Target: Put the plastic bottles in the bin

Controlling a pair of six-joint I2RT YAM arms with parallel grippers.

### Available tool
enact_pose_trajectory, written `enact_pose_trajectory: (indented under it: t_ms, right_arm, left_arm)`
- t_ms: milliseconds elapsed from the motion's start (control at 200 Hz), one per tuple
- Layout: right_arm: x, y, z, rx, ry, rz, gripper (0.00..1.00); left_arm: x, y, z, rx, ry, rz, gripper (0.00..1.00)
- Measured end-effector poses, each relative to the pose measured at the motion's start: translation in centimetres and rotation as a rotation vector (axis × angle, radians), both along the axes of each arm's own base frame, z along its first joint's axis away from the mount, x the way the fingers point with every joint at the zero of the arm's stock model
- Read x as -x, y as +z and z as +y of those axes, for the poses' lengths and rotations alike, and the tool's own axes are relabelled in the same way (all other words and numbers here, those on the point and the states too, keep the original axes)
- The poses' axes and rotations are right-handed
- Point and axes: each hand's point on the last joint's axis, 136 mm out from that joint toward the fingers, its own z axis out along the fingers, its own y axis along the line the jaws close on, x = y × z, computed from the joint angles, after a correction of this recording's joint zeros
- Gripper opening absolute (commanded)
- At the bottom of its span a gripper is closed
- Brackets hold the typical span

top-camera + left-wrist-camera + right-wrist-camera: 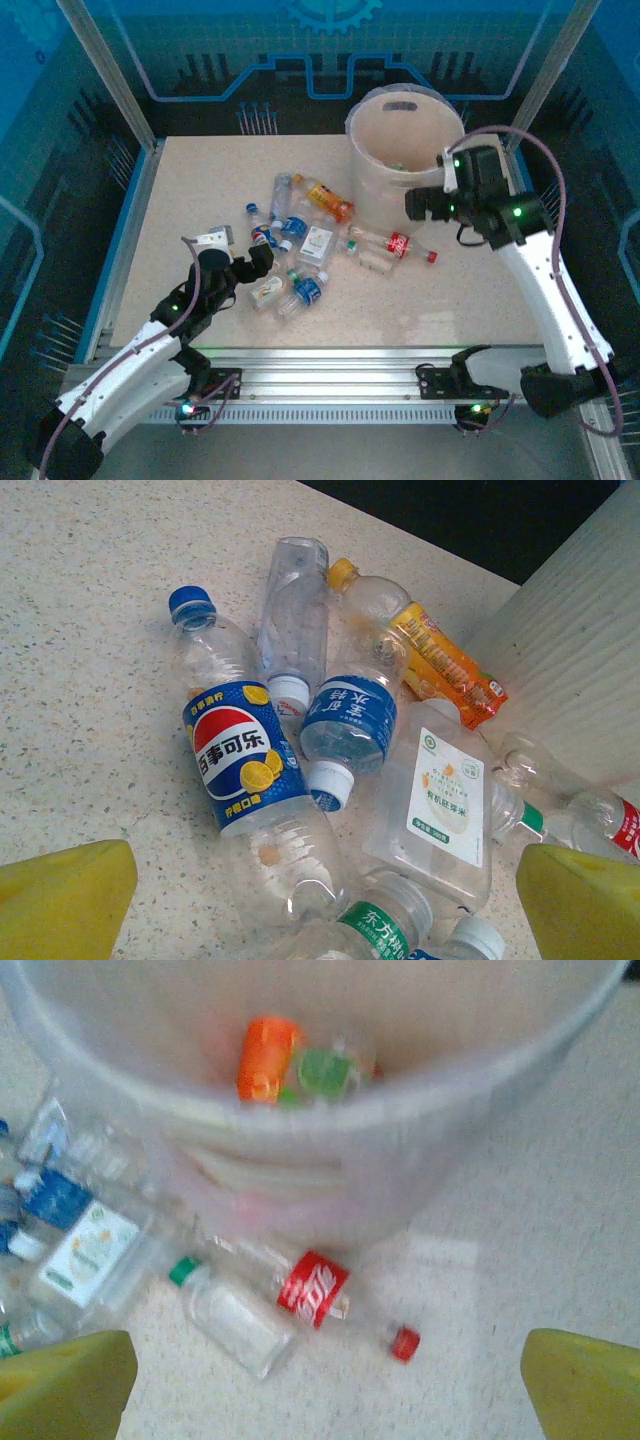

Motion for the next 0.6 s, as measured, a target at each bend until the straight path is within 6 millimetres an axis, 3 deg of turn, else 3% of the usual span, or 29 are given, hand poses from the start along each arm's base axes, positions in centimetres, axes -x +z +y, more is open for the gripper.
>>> enact_pose_trajectory:
  t_ms: [160,295,420,600]
  right_arm:
    - [3.4,-6.1,0.5,-0.019,0.022,0.078,1.00]
    - [5.4,-9.8,2.3,-0.006,0.088,0.117,1.00]
    - [5.6,-11.8,4.2,0.036,0.148,0.138,1.00]
    - [4.3,-15.4,7.4,0.158,0.223,0.190,1.00]
  left_arm:
    - [0.0,0.0,0.0,-0.002,-0.001,-0.002,0.99]
    - [-0.1,0.2,-0.1,0.002,-0.002,-0.009,0.99]
    - [-0.2,0.4,-0.1,0.006,-0.002,-0.018,0.99]
    - [-0.2,0.5,-0.1,0.008,-0.002,-0.020,0.99]
